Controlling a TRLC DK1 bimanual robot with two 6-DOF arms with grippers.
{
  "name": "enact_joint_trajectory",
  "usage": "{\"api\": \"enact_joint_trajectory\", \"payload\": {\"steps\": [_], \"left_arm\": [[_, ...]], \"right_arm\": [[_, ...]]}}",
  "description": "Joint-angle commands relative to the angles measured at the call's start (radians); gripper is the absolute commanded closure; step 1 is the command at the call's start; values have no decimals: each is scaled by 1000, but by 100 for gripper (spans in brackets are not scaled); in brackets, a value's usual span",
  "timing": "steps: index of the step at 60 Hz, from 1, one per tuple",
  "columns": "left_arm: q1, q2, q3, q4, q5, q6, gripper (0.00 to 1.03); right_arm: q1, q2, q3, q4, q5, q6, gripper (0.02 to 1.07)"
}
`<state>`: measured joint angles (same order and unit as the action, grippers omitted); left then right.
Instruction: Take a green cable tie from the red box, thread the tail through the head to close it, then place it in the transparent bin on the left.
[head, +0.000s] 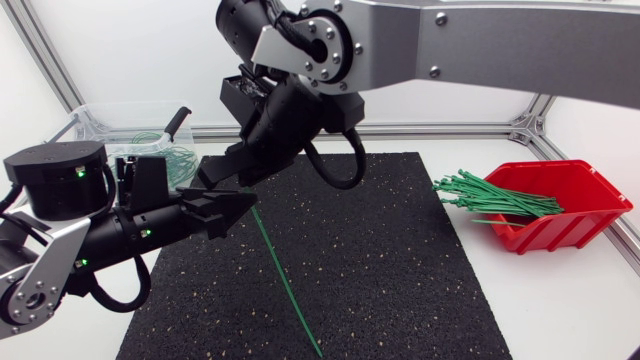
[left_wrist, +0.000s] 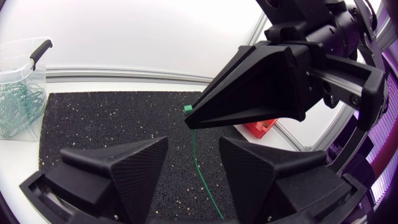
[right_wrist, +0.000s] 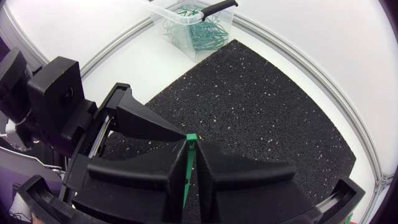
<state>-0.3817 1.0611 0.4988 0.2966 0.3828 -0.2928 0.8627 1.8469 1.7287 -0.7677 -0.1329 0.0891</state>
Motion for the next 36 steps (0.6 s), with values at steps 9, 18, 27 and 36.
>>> {"api": "enact_joint_trajectory", "payload": {"steps": [9,18,27,36], "left_arm": [[-16,4,29,9,-27,-29,61],[-23,-1,27,10,-35,-32,69],[-28,-1,21,12,-47,-32,75],[-28,-18,9,12,-48,-32,80]], "right_arm": [[19,-11,-3,-10,18,43,101],[19,-17,-9,-8,21,44,101],[25,-25,-12,-4,32,47,101],[30,-28,-12,-2,44,49,101]]}}
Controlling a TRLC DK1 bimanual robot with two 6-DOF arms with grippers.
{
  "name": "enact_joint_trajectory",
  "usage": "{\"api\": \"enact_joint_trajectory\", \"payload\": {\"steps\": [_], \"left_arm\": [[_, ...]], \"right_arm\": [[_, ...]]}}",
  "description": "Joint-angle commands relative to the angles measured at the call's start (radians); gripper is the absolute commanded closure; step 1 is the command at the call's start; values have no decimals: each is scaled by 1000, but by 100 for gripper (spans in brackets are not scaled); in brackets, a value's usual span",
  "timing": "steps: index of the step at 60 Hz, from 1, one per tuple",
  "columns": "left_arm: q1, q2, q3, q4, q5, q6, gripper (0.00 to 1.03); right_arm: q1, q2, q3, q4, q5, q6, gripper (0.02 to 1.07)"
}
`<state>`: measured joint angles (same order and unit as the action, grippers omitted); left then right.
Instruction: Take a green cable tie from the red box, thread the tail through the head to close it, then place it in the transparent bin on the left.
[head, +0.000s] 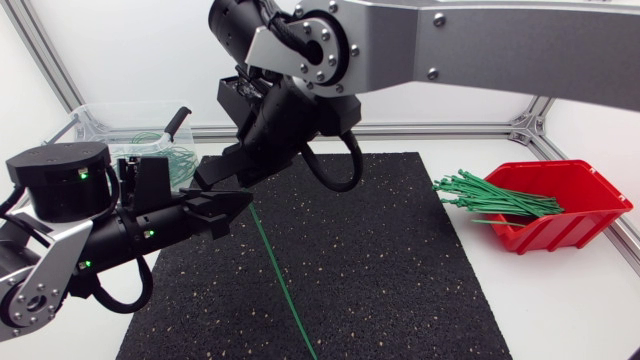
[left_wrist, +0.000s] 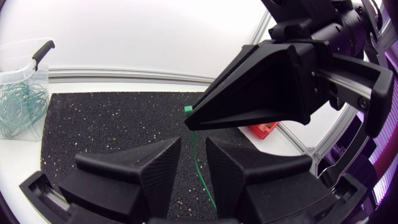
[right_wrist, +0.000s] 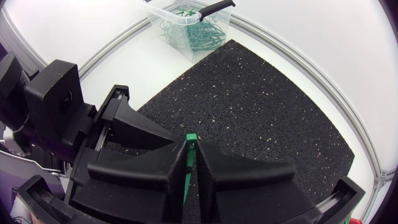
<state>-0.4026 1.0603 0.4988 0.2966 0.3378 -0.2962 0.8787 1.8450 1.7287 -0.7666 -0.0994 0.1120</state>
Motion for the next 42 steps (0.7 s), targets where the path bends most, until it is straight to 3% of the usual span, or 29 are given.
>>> {"api": "enact_joint_trajectory", "payload": {"steps": [1,14,27,42], "left_arm": [[-7,-20,9,10,-5,-29,80],[-13,-16,11,12,-10,-29,81],[-12,-17,6,12,-20,-29,97],[-13,-14,9,12,-28,-26,99]], "right_arm": [[16,-26,-12,-3,10,26,101],[26,-27,-12,-2,10,31,101],[28,-36,-23,3,20,32,101],[29,-44,-35,12,23,31,101]]}}
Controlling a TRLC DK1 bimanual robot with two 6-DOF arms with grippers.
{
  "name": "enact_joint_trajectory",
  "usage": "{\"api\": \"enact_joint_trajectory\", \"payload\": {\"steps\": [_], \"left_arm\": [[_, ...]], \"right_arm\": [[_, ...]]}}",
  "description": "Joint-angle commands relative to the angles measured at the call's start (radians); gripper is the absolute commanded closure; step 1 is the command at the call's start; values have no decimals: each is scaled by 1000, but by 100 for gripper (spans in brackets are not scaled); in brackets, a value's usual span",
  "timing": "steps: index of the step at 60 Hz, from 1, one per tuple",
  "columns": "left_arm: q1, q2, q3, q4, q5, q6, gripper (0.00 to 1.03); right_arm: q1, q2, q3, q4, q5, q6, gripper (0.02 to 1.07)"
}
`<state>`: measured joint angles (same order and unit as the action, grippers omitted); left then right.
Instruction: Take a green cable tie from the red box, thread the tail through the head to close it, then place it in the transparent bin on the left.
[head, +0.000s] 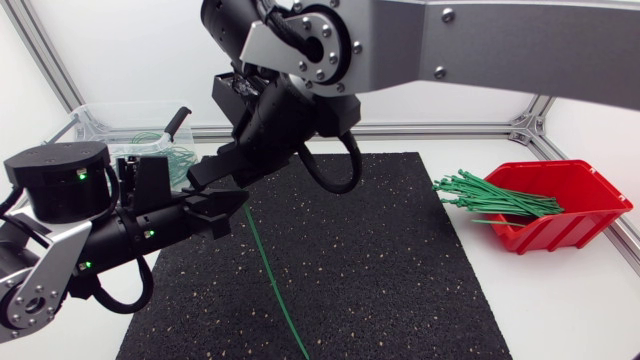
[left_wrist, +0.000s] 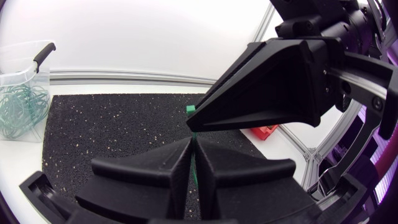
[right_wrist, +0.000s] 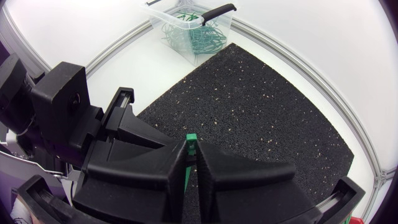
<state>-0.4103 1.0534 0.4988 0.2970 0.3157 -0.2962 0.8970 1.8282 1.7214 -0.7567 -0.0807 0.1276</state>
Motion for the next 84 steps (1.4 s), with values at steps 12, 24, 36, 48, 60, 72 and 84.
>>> {"api": "enact_joint_trajectory", "payload": {"steps": [12,24,36,48,60,72,84], "left_arm": [[18,8,50,-59,86,-23,100],[84,-12,58,-73,197,-11,100],[122,-18,61,-91,247,3,100],[134,-13,80,-148,321,48,100],[183,-15,70,-87,467,63,100],[197,16,101,-18,569,52,100],[131,69,147,51,592,48,100]], "right_arm": [[2,-61,-59,26,16,-5,69],[-56,-109,-121,56,16,-65,59],[-118,-156,-197,83,9,-132,59],[-138,-208,-292,128,-71,-226,59],[-139,-239,-375,169,-205,-290,59],[-193,-314,-424,165,-373,-359,59],[-285,-392,-470,115,-533,-456,51]]}}
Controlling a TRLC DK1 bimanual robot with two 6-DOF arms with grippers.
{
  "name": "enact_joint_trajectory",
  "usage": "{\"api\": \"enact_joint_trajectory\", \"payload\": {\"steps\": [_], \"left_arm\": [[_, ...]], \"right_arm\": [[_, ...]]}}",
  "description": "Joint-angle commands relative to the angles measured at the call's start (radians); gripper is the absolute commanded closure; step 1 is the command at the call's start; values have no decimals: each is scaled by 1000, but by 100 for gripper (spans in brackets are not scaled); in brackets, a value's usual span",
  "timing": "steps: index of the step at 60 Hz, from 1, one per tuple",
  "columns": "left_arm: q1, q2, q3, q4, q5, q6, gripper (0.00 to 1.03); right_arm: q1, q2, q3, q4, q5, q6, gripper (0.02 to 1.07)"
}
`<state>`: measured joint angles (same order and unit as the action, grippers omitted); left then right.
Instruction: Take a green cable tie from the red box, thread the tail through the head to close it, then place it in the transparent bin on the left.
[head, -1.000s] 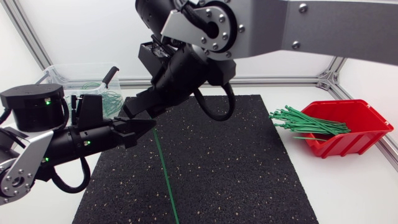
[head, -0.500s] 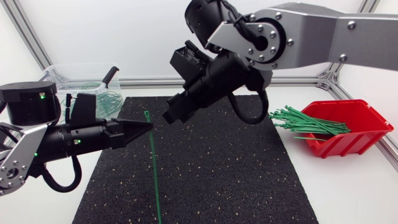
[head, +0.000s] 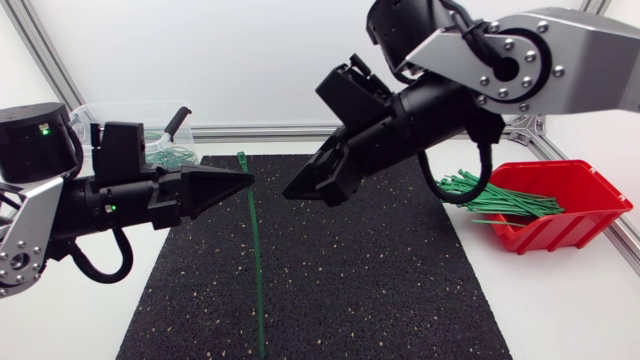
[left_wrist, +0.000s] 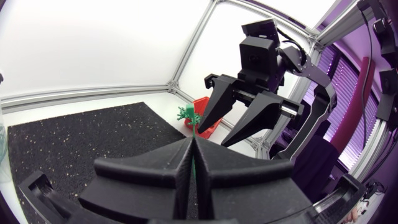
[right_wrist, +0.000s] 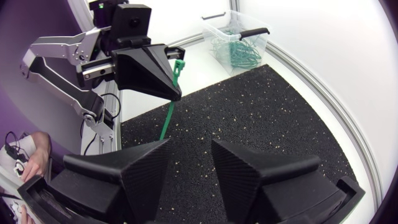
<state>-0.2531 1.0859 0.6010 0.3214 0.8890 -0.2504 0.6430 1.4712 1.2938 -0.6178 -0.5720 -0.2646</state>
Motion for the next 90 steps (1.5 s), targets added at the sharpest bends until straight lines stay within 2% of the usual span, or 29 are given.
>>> {"api": "enact_joint_trajectory", "payload": {"steps": [1,9,18,29,42,49,58,63,70,81,90], "left_arm": [[-31,45,49,33,27,2,100],[-58,104,83,90,80,-21,100],[-69,144,108,156,130,-70,100],[-110,177,117,222,151,-110,100],[-114,224,117,337,169,-208,100],[-112,224,118,352,169,-245,100],[-97,221,109,361,180,-271,100],[-97,213,100,370,188,-288,100],[-98,189,91,372,188,-297,100],[-103,186,88,374,188,-314,100],[-103,187,86,375,188,-323,100]], "right_arm": [[-39,-41,-48,-25,-57,-76,51],[-88,-55,-85,-20,-206,-105,51],[-105,-43,-106,0,-293,-131,51],[-121,8,-106,43,-396,-122,52],[-114,29,-117,70,-433,-114,54],[-120,20,-120,82,-462,-104,65],[-112,12,-128,89,-468,-96,66],[-117,12,-129,105,-482,-82,71],[-124,9,-126,118,-485,-68,72],[-138,5,-142,185,-500,-18,91],[-148,9,-154,242,-506,41,98]]}}
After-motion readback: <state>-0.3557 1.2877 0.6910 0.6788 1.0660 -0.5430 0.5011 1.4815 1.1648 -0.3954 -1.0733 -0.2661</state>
